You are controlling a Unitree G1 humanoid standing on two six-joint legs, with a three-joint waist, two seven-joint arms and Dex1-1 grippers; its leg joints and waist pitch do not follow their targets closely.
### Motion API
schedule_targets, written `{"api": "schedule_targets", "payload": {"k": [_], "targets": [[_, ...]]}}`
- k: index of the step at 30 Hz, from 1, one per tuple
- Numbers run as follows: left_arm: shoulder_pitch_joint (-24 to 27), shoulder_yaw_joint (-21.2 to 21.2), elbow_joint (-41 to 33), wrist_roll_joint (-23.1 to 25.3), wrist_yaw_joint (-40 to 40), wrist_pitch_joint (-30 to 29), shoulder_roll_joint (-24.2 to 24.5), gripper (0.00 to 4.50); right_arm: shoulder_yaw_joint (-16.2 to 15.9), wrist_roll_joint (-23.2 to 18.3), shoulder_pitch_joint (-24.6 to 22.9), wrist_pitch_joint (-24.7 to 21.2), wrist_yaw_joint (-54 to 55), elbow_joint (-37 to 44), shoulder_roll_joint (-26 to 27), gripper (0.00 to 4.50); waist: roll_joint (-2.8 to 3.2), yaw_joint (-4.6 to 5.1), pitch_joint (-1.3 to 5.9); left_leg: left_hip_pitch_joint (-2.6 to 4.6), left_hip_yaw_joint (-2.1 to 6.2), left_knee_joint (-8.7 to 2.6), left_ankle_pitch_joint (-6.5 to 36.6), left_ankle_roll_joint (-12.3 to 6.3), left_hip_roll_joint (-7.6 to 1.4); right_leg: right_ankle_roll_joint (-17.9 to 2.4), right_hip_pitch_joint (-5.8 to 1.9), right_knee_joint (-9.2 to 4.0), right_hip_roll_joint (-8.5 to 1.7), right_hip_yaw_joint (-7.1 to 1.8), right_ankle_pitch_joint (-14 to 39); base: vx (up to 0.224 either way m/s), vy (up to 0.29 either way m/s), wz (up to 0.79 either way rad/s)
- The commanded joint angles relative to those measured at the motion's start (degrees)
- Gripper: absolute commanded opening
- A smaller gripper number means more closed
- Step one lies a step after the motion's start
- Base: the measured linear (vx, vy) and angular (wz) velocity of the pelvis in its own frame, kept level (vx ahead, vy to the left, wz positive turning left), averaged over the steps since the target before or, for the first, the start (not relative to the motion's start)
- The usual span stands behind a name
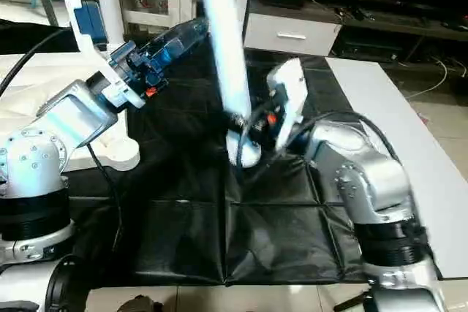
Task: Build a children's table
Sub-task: Insert table leg to table base
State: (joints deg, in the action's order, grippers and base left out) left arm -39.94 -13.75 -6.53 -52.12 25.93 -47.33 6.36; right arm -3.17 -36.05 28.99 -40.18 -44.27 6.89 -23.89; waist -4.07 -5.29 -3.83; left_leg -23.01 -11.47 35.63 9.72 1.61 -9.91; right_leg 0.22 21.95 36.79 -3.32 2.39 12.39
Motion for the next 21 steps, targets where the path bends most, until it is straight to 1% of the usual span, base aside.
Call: {"api": "schedule_targets", "payload": {"k": [1, 3, 5, 7, 10, 12, 15, 16, 17, 18, 19, 20, 21], "targets": [[-1.74, 0.62, 1.10, -0.94, -0.08, -0.40, -0.50, 4.50, 0.22, -2.40, 0.04, -2.64, -0.63, 1.83, -0.89, 1.86, 0.43, -0.19, 3.85, 2.14, 2.07, -4.83, 11.62, 3.51, -3.59, -8.99, -1.69, -4.86, -5.01, -2.77, 9.49, 0.000, 0.000, 0.00], [-2.75, 0.30, 1.83, -2.73, 0.22, -1.39, -0.89, 4.50, 1.35, -4.73, 0.53, -5.24, -0.49, 1.59, -0.59, 1.86, 0.47, -0.24, 3.85, 2.16, 2.06, -4.79, 11.41, 3.77, -3.59, -9.29, -1.69, -4.85, -5.09, -2.78, 9.75, 0.000, 0.000, 0.00], [-3.37, 0.17, 2.28, -3.78, -0.17, -1.91, -1.14, 4.50, 2.39, -7.10, 1.17, -8.60, -0.56, 1.20, -0.38, 1.86, 0.44, -0.26, 3.87, 2.20, 2.05, -4.75, 11.34, 3.83, -3.50, -9.54, -1.70, -4.81, -4.97, -2.73, 9.73, 0.000, 0.000, 0.00], [-3.72, 0.08, 2.75, -4.22, -0.53, -2.17, -1.45, 4.50, 2.87, -8.66, 1.60, -10.91, -0.95, 0.92, -0.50, 1.86, 0.48, -0.35, 3.91, 2.17, 2.06, -4.74, 11.02, 3.82, -3.53, -9.59, -1.72, -4.84, -5.00, -2.71, 9.27, 0.000, 0.000, 0.00], [-4.07, 0.35, 3.52, -3.46, -1.48, -2.48, -1.78, 4.50, 3.33, -9.64, 1.89, -12.31, -1.23, 0.74, -0.53, 1.86, 0.40, -0.44, 3.93, 2.11, 2.06, -4.75, 10.68, 3.98, -3.59, -9.53, -1.80, -4.77, -5.08, -2.72, 8.72, 0.000, 0.000, 0.00], [-4.18, 0.90, 4.37, -1.85, -2.41, -2.09, -1.86, 4.50, 2.96, -9.28, 2.00, -12.49, -1.26, 0.79, -0.94, 1.86, 0.34, -0.49, 3.90, 2.11, 2.06, -4.77, 10.58, 4.21, -3.62, -9.20, -1.77, -4.85, -5.14, -2.74, 9.22, 0.000, 0.000, 0.00], [-4.20, 0.92, 4.74, -2.19, -3.17, -2.11, -1.86, 4.50, 2.43, -8.41, 2.10, -12.04, -0.71, 1.01, -1.22, 1.86, 0.35, -0.64, 3.90, 2.14, 2.09, -4.78, 10.83, 4.59, -3.64, -8.66, -1.76, -4.96, -5.22, -2.77, 10.30, 0.000, 0.000, 0.00], [-4.21, 0.94, 4.89, -2.36, -3.53, -2.18, -1.86, 4.50, 1.62, -6.74, 2.10, -10.87, -0.22, 1.23, -1.55, 1.86, 0.35, -0.71, 3.92, 2.19, 2.12, -4.82, 10.66, 4.77, -3.68, -8.56, -1.72, -4.89, -5.18, -2.73, 10.11, 0.000, 0.000, 0.00], [-4.19, 0.97, 4.96, -2.46, -3.73, -2.24, -1.88, 4.50, 0.07, -4.04, 2.03, -9.06, 0.15, 1.52, -2.16, 1.86, 0.49, -0.75, 3.90, 2.19, 2.12, -4.84, 10.68, 4.92, -3.68, -8.54, -1.69, -4.91, -5.21, -2.73, 10.04, 0.000, 0.000, 0.00], [-4.10, 1.18, 4.90, -2.19, -3.80, -2.13, -1.88, 4.50, -1.98, -0.34, 1.96, -6.39, 0.91, 1.62, -2.77, 1.86, 0.47, -0.81, 3.92, 2.18, 2.12, -4.83, 10.56, 5.71, -3.75, -8.22, -1.61, -4.93, -5.26, -2.73, 9.92, 0.000, 0.000, 0.00], [-4.03, 1.43, 4.82, -1.68, -4.22, -1.83, -2.05, 4.50, -3.42, 2.72, 2.21, -4.76, 2.78, 1.34, -2.66, 1.86, 0.41, -0.71, 3.84, 2.15, 2.08, -4.86, 10.60, 5.86, -3.66, -8.16, -1.60, -4.95, -5.17, -2.77, 9.97, 0.000, 0.000, 0.00], [-4.03, 1.43, 4.82, -1.68, -4.22, -1.83, -2.05, 4.50, -3.42, 2.72, 2.21, -4.76, 2.78, 1.34, -2.66, 1.86, 0.43, -0.70, 3.82, 2.13, 2.08, -4.91, 10.86, 6.09, -3.62, -8.06, -1.60, -4.95, -5.21, -2.79, 10.29, 0.000, 0.000, 0.00], [-3.92, 2.31, 4.82, 0.04, -5.00, -1.11, -2.09, 4.33, -5.51, 6.86, 2.47, -2.33, 5.36, 0.87, -2.33, 1.86, 0.53, -0.71, 3.85, 2.22, 2.14, -4.93, 11.22, 6.06, -3.67, -7.92, -1.52, -4.98, -5.21, -2.80, 10.46, 0.000, 0.000, 0.00]]}}
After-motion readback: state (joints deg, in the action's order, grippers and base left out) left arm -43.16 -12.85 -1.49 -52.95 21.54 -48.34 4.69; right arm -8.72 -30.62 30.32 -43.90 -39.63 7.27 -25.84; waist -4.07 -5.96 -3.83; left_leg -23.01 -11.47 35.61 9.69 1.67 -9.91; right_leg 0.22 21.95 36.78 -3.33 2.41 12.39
